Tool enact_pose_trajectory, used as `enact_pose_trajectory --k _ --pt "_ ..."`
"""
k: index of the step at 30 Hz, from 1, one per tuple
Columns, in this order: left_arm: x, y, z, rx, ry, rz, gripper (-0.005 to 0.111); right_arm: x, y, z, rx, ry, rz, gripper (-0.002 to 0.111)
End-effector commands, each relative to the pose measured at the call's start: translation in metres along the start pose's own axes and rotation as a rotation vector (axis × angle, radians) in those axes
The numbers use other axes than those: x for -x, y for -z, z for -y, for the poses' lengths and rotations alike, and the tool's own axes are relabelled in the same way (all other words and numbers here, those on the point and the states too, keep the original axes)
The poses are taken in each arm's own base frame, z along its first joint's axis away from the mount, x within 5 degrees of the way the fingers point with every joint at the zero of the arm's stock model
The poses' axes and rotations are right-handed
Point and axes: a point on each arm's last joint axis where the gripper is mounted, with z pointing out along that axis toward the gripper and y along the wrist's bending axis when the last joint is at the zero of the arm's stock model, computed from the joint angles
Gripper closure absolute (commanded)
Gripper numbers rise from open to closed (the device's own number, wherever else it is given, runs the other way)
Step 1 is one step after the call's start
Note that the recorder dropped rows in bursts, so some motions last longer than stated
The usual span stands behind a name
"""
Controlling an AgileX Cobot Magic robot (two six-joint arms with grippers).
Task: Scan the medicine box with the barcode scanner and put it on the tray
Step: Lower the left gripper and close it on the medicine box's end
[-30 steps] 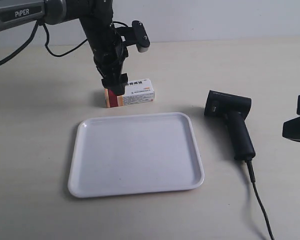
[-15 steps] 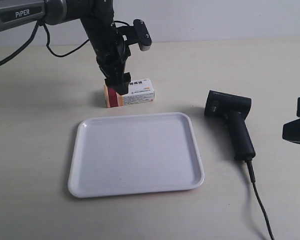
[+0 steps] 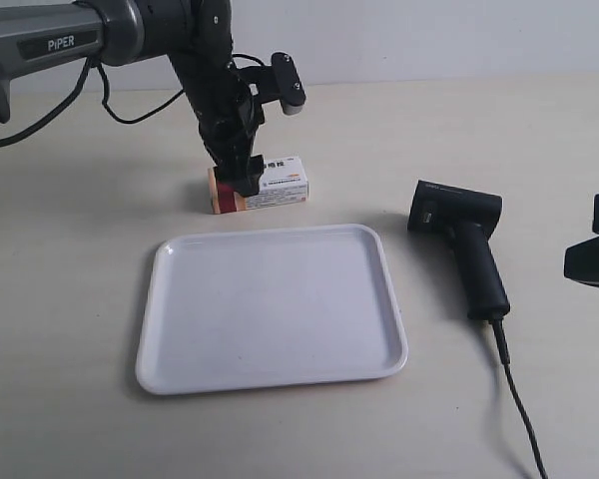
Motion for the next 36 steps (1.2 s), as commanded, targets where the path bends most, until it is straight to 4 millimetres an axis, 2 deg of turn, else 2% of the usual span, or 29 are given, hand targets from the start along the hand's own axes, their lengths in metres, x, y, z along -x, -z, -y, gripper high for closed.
enact_pose_trajectory --k 1,7,28,36 --pt "0.001 0.002 -0.003 0.010 0.006 0.025 0.031 0.002 0.001 0.000 -0.004 0.016 0.011 0.098" --pt "-0.001 -0.001 -0.003 -0.004 0.011 0.038 0.023 0.002 0.001 0.000 -0.004 0.016 0.011 0.098" --pt "0.001 -0.002 -0.003 -0.005 -0.016 0.062 0.023 0.001 0.001 0.000 -0.004 0.016 0.006 0.098" --pt "-0.001 -0.013 0.000 -0.019 -0.014 0.051 0.023 0.001 0.001 0.000 -0.004 0.016 0.006 0.098"
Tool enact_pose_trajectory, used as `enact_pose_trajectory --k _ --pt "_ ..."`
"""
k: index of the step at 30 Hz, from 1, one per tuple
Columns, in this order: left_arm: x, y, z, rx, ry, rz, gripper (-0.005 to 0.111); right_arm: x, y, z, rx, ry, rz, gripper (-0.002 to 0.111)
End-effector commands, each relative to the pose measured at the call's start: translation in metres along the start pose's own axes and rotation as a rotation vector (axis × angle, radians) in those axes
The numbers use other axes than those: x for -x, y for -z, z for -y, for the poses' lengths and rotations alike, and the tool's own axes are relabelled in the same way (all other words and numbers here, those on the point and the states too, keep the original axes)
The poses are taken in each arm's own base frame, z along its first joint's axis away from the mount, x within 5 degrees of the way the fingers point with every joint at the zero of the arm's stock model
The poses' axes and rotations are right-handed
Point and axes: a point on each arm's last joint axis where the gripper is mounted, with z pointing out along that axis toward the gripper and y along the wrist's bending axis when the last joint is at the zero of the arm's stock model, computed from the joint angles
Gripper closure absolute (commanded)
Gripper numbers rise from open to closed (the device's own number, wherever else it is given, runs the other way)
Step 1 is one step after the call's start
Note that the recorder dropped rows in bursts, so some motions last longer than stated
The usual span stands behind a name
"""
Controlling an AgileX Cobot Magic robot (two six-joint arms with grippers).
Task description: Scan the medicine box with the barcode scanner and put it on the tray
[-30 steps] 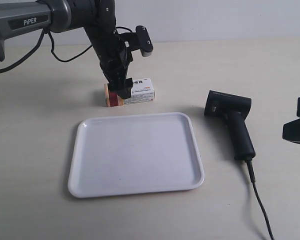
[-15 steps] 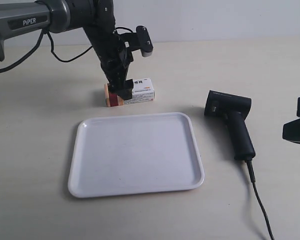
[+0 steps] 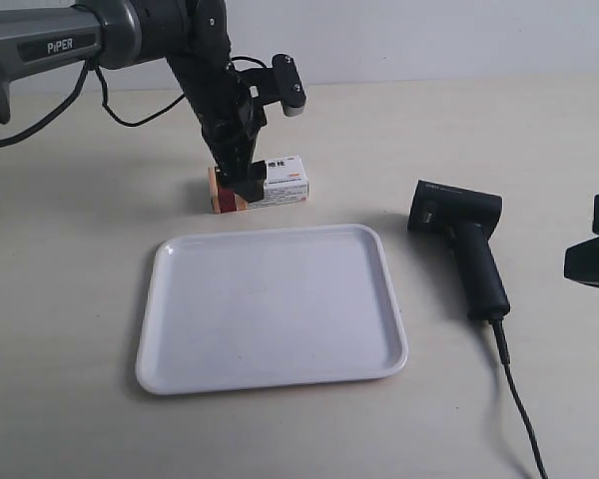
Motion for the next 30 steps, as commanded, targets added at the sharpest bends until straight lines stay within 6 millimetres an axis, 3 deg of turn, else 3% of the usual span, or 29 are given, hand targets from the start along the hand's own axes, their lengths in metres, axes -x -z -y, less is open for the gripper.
enact_pose_trajectory --k 1,12,21,23,25,30 --pt "-0.001 -0.008 0.001 -0.005 0.011 0.012 0.023 0.001 0.001 0.000 -0.003 0.016 0.004 0.098" --pt "-0.005 -0.025 0.002 -0.016 0.016 0.001 0.023 0.001 0.001 0.000 -0.003 0.016 0.004 0.098" --pt "-0.008 -0.024 -0.002 -0.006 0.027 0.004 0.024 0.001 0.001 0.000 -0.009 0.021 0.005 0.098" --pt "-0.009 -0.024 -0.002 -0.006 0.030 0.004 0.031 0.001 0.001 0.000 -0.009 0.021 0.005 0.098" --pt "-0.009 -0.024 -0.001 -0.015 0.030 -0.002 0.047 0.001 0.001 0.000 -0.009 0.021 0.005 0.098" --pt "-0.012 -0.023 0.003 -0.068 0.014 -0.036 0.105 0.001 0.001 0.000 -0.009 0.021 0.005 0.098"
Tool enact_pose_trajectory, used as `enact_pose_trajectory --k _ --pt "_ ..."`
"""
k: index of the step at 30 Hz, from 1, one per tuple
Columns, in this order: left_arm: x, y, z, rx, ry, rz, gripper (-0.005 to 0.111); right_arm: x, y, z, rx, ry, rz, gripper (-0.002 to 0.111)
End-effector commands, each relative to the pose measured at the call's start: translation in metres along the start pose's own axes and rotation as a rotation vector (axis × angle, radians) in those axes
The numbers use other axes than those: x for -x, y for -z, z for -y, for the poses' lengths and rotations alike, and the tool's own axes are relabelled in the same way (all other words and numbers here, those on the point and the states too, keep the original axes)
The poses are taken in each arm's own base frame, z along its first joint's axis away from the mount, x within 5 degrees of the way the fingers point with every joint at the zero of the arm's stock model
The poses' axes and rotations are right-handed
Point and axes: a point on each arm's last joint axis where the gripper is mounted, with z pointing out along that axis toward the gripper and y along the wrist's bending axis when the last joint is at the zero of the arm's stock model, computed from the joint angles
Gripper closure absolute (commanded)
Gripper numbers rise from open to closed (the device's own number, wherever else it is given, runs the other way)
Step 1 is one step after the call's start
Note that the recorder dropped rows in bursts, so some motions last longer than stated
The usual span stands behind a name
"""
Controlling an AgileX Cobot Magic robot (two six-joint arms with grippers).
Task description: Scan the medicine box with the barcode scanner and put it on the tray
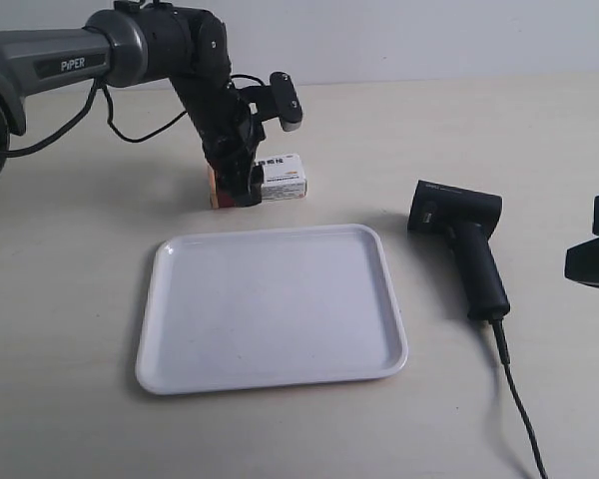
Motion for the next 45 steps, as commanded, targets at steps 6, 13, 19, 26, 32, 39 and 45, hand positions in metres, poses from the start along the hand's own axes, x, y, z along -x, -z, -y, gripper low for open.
enact_pose_trajectory --k 6,13,19,26,32,39,45 --pt "-0.002 0.021 0.004 -0.054 -0.038 -0.031 0.107 0.002 0.001 0.000 -0.009 0.045 0.011 0.098" --pt "0.004 0.085 0.005 -0.039 -0.050 -0.010 0.107 0.009 0.000 0.006 -0.077 0.054 0.058 0.098" --pt "0.009 0.135 0.012 -0.033 -0.043 0.051 0.107 0.029 -0.012 0.011 -0.167 0.025 -0.031 0.098" --pt "0.008 0.160 0.023 -0.039 -0.031 0.096 0.107 0.064 -0.038 0.011 -0.185 -0.004 -0.119 0.081" --pt "-0.001 0.144 0.035 -0.105 -0.016 0.051 0.107 0.087 -0.069 0.018 -0.202 -0.017 -0.196 0.040" --pt "-0.001 0.138 0.046 -0.137 -0.003 0.025 0.107 0.100 -0.110 0.025 -0.155 -0.045 -0.295 0.039" --pt "0.003 0.136 0.062 -0.165 -0.029 0.009 0.107 0.112 -0.132 0.034 -0.183 -0.034 -0.326 0.039"
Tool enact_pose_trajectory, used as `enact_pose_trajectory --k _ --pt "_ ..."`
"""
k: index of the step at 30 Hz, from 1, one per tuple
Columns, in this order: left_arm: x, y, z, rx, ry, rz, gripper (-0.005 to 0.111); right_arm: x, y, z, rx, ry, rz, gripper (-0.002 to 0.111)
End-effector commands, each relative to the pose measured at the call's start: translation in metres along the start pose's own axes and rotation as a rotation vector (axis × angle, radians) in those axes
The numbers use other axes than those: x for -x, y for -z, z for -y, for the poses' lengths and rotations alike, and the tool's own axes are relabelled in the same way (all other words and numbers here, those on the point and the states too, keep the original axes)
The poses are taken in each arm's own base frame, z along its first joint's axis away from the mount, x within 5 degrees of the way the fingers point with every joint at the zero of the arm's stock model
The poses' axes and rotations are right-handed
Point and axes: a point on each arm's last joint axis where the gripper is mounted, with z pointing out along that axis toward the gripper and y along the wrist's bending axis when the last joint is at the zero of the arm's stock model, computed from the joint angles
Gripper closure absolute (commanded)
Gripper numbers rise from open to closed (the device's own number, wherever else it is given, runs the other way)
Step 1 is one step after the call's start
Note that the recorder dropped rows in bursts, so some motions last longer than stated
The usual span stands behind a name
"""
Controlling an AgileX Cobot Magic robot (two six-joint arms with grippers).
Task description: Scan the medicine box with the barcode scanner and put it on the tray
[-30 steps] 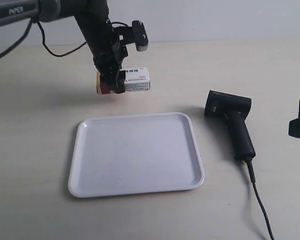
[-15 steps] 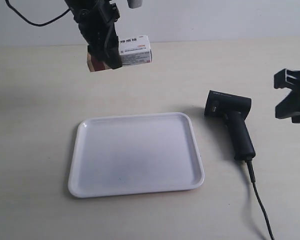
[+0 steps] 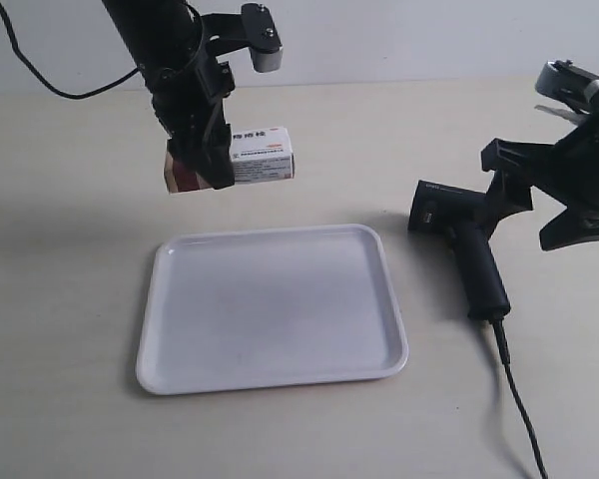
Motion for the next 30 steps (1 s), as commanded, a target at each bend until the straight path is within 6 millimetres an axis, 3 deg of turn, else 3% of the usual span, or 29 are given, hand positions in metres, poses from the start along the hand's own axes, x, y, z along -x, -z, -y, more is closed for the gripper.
enact_pose_trajectory --k 1,8,15,19,30 --pt "0.005 0.002 0.015 -0.018 -0.013 -0.002 0.107 0.014 -0.012 0.002 -0.012 0.017 -0.014 0.039" --pt "-0.003 0.001 0.024 -0.017 0.015 -0.056 0.107 0.028 -0.029 0.005 -0.024 0.030 -0.056 0.039" --pt "-0.006 -0.002 0.027 -0.029 0.016 -0.070 0.107 0.030 -0.055 -0.015 -0.081 0.114 -0.111 0.041" --pt "-0.010 -0.008 0.030 -0.047 0.020 -0.085 0.107 0.036 -0.050 -0.015 -0.193 0.069 -0.095 0.042" --pt "-0.012 -0.012 0.033 -0.070 0.025 -0.088 0.107 0.040 -0.058 -0.015 -0.180 0.050 -0.074 0.038"
